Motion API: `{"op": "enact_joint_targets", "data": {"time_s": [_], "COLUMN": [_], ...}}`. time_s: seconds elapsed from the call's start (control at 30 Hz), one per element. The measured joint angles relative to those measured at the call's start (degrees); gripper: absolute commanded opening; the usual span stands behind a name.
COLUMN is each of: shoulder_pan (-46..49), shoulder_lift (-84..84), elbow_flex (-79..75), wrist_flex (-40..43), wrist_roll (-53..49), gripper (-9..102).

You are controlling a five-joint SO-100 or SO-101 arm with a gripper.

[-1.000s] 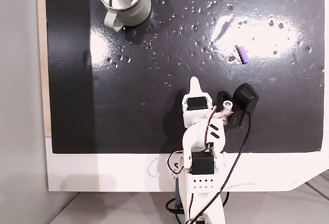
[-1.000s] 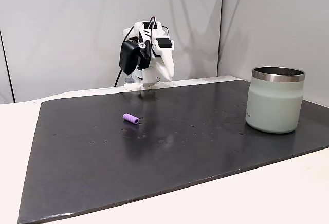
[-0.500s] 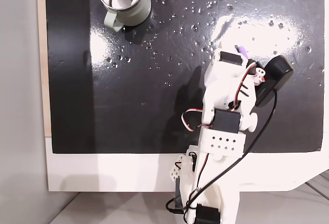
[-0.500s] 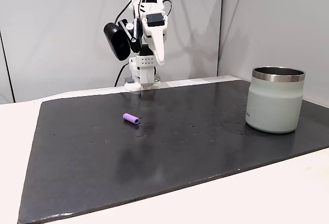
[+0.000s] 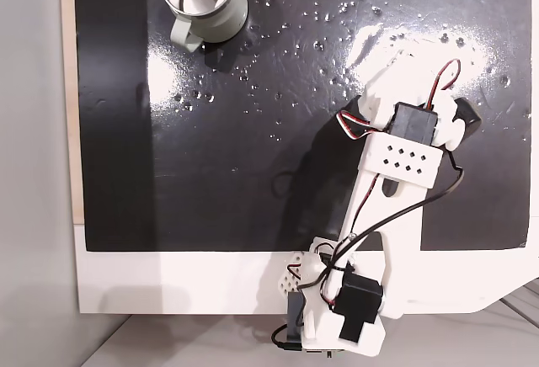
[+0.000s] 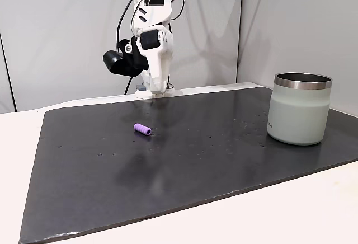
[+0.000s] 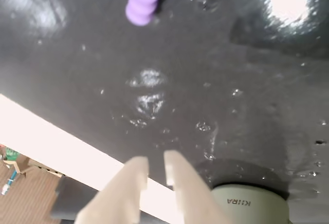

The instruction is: Grasp a pengrip and put it in the cup.

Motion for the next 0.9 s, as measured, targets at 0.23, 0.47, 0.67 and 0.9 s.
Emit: {"op": "enact_joint_targets", "data": {"time_s": [0.23, 0.47, 0.67, 0.9], "shoulder_pan": [4.57, 5.80, 6.42, 6.86], "shoulder_lift": [-7.65, -15.73, -20.57, -23.82], "elbow_flex": [-4.04, -9.14, -13.54, -13.80], "wrist_flex": [2.11, 4.57, 7.21, 7.38], "wrist_roll": [1.67, 1.93, 2.46, 2.46], "gripper": [0, 17, 19, 18]}}
